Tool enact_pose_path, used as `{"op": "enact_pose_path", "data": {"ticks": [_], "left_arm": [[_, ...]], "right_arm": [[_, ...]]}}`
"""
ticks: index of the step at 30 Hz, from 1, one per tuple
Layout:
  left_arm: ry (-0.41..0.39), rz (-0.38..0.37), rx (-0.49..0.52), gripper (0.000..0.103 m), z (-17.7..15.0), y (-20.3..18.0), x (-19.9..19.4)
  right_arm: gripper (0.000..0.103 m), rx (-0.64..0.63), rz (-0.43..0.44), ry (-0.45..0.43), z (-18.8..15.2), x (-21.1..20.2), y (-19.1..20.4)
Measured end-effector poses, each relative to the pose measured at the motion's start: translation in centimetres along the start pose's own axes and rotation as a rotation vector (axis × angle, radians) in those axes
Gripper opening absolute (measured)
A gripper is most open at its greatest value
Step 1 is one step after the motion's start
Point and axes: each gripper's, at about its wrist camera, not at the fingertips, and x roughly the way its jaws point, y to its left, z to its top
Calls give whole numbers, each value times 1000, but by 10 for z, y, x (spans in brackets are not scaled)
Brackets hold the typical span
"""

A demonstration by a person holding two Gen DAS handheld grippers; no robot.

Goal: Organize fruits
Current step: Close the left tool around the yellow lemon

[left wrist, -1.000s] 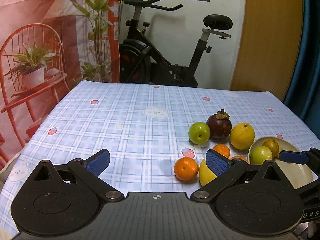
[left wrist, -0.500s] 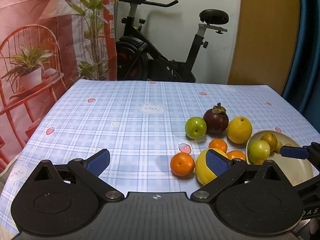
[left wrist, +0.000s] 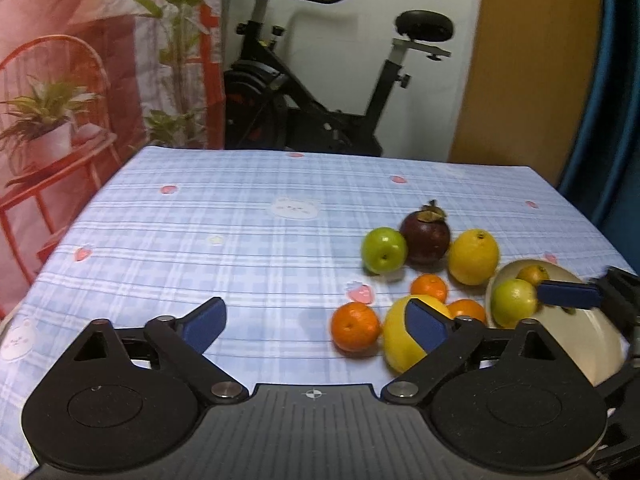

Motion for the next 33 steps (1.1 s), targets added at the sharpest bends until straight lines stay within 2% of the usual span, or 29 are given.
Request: {"op": "enact_pose_path", "data": {"ticks": [1,4,8,12,15,17,25,33], "left_arm": [[4,-14,3,94,1,-2,2],[23,-80,18,83,2,-6,8],[61,-129,33,82,-1,-13,18],[90,-160,5,79,-4,-11,28],[108,-199,-27,70,-4,-8,35],[121,-220,-39,60,-5,-8,38],[155,-311,-69,53,-12,-15,46],[173,-316,-93,53,-16,-16,56]], "right_arm": [[102,-23,11,5,2,4,3],[94,-60,49,39,5,19,9],[85,-131,81,76,4,36,17],[83,-180,90,92,1,50,18],[83,-186,95,98,2,57,15],[83,-186,101,103,3,61,14],[74,-164,135,107,1,68,12],[72,-168,133,100,1,69,12]]}}
